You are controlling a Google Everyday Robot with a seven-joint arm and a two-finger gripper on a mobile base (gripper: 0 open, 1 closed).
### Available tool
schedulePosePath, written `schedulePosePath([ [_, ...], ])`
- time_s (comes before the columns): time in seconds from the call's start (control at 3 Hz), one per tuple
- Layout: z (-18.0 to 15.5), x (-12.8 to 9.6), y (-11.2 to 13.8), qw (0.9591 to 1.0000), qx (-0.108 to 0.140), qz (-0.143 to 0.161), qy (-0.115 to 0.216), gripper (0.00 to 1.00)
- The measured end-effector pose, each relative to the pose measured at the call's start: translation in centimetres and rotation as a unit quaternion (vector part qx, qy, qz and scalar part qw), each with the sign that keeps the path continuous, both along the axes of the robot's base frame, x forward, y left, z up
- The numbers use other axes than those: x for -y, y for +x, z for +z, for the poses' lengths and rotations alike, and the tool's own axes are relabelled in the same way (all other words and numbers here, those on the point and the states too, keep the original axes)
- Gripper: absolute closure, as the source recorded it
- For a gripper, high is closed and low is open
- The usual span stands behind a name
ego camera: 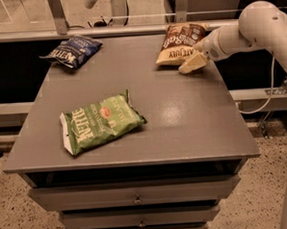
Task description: Pick brown chip bag
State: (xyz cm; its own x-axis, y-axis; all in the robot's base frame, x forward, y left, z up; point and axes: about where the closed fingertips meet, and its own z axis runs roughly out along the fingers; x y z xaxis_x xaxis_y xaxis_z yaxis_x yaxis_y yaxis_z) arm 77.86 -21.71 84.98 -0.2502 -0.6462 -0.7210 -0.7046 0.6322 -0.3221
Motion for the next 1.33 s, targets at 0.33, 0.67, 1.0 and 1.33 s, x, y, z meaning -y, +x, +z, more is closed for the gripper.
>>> schedulePosePath([
  [0.33,0.0,0.0,0.0,1.0000,0.000,0.000,0.000,0.79],
  [0.67,2.4,-1.8,-1.0,0.9993,0.023,0.029,0.000,0.99],
  [1.0,7.5,-5.1,-3.6,0.9942,0.072,0.080,0.003,1.00],
  [1.33,11.6,-9.9,-7.1,0.9804,0.141,0.136,0.017,1.00],
])
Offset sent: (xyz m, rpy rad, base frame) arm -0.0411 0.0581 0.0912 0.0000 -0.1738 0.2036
